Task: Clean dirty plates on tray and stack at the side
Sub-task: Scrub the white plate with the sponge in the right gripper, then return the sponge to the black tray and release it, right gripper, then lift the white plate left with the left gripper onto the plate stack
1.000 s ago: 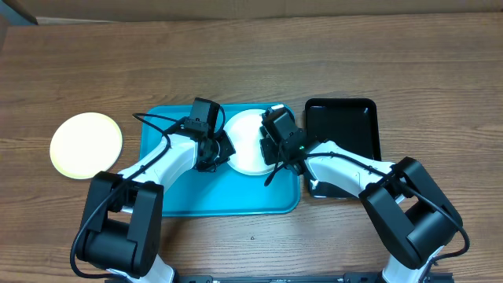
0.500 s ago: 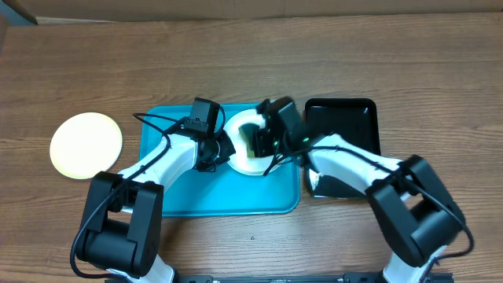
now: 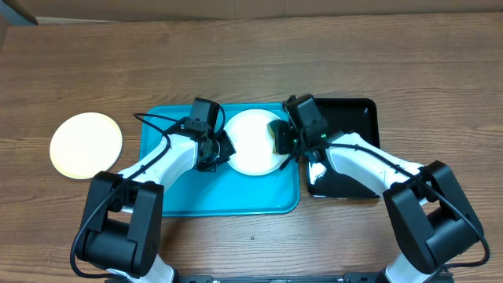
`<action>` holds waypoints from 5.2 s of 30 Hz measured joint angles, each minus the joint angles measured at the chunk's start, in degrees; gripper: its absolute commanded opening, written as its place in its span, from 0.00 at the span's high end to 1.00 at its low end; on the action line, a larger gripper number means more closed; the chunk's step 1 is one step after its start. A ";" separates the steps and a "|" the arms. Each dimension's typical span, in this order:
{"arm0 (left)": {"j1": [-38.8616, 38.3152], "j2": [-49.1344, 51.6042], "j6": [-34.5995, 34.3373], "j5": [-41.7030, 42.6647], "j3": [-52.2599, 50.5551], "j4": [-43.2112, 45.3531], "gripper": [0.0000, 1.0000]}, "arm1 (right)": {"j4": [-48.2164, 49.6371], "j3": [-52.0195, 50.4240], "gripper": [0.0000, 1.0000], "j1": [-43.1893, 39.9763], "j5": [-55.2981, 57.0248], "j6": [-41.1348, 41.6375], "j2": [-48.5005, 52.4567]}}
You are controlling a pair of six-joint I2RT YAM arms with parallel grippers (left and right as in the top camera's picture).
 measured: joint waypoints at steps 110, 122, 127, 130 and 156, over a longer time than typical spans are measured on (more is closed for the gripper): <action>-0.57 0.04 1.38 0.87 0.24 -0.72 0.96 | -23.78 7.87 0.00 -19.26 3.23 -13.29 -9.73; -0.57 -7.41 4.72 -2.73 1.46 -11.54 0.96 | -24.04 7.85 0.00 -19.23 3.23 -13.29 -9.70; 2.64 -20.81 4.66 -5.42 1.44 -14.64 0.96 | -24.04 7.87 0.00 -19.23 3.23 -13.31 -9.70; 7.96 -26.32 4.59 -6.75 1.44 -17.18 0.96 | -24.06 7.85 0.00 -19.26 3.23 -13.29 -9.70; 61.07 -16.33 6.03 -10.62 1.42 -8.13 0.96 | -24.06 7.85 0.00 -19.23 3.23 -13.33 -9.70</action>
